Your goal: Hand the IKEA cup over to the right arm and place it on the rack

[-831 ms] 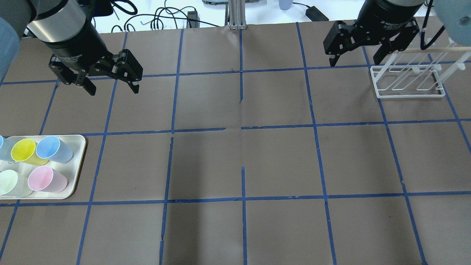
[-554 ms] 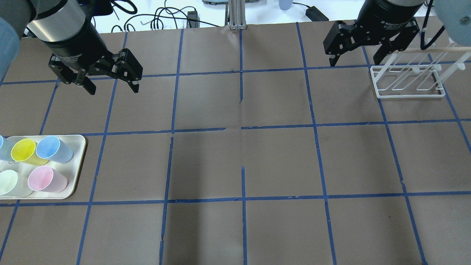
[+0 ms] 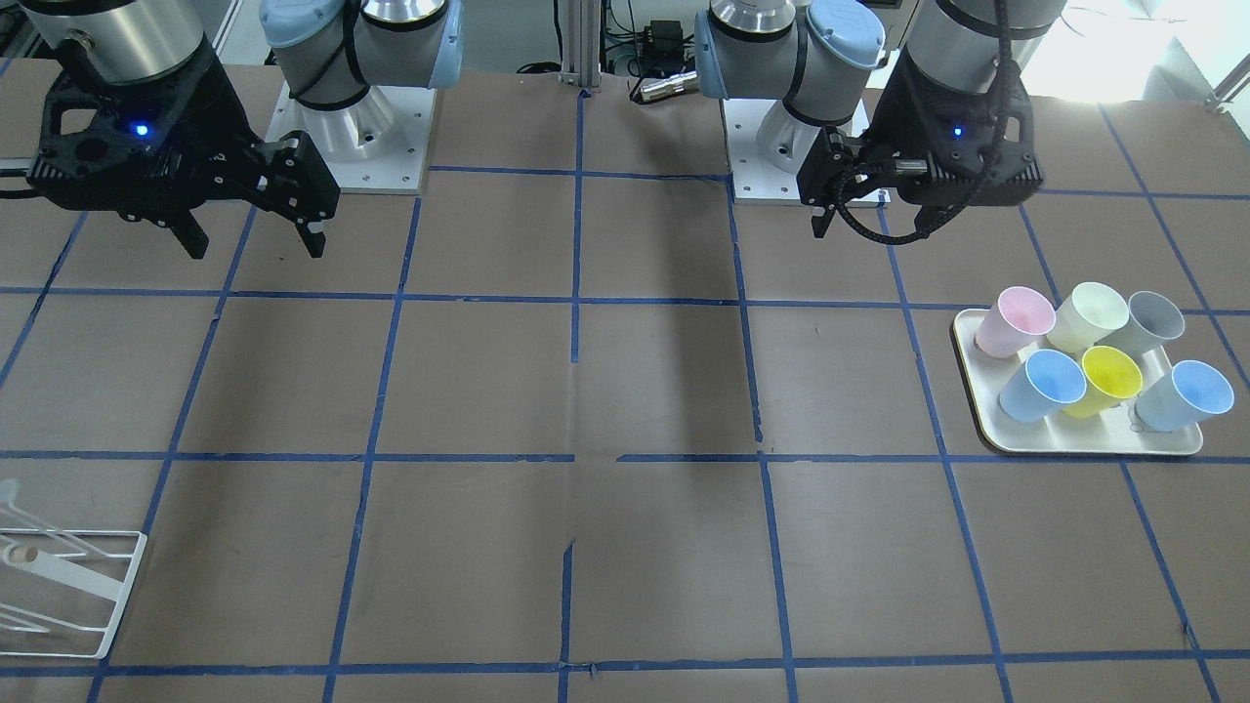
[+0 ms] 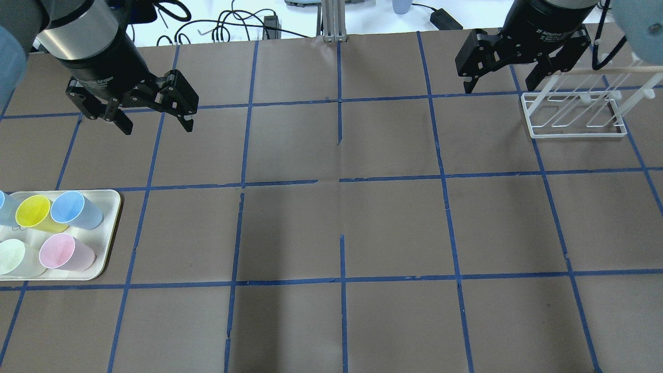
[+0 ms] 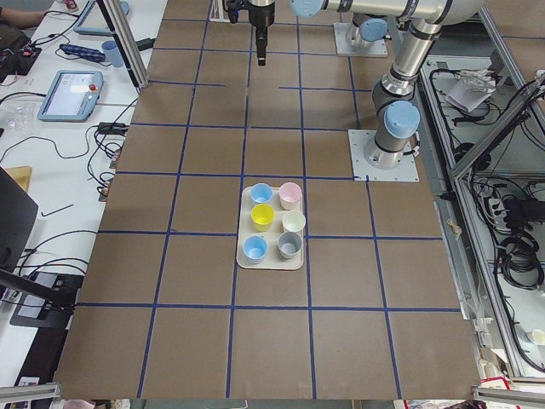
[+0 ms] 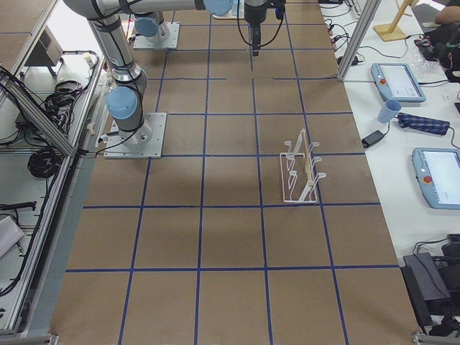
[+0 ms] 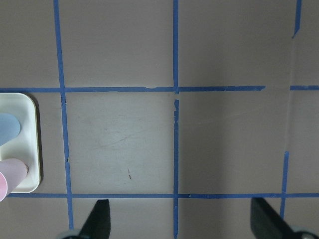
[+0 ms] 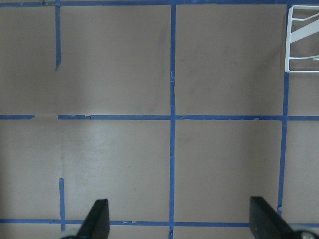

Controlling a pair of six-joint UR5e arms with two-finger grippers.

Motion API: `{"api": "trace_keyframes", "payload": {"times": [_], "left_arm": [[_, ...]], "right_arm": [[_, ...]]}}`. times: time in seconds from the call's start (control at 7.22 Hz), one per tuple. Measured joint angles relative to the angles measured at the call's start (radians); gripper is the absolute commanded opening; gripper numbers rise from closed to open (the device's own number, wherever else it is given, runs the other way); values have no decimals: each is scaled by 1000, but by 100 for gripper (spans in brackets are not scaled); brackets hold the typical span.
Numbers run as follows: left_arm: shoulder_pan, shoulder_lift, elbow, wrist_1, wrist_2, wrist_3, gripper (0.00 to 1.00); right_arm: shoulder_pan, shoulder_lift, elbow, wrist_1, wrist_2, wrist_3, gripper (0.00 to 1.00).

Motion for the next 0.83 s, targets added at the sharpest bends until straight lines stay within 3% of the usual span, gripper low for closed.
{"api": "trace_keyframes", "payload": {"times": [0.42,0.83], "left_arm": [[247,4,-8,-25,3,313,100],[578,-28,-17,-25,13,618,100]], "right_arm": [[0,0,0,0,0,0,100],[0,1,0,0,0,1,100]]}}
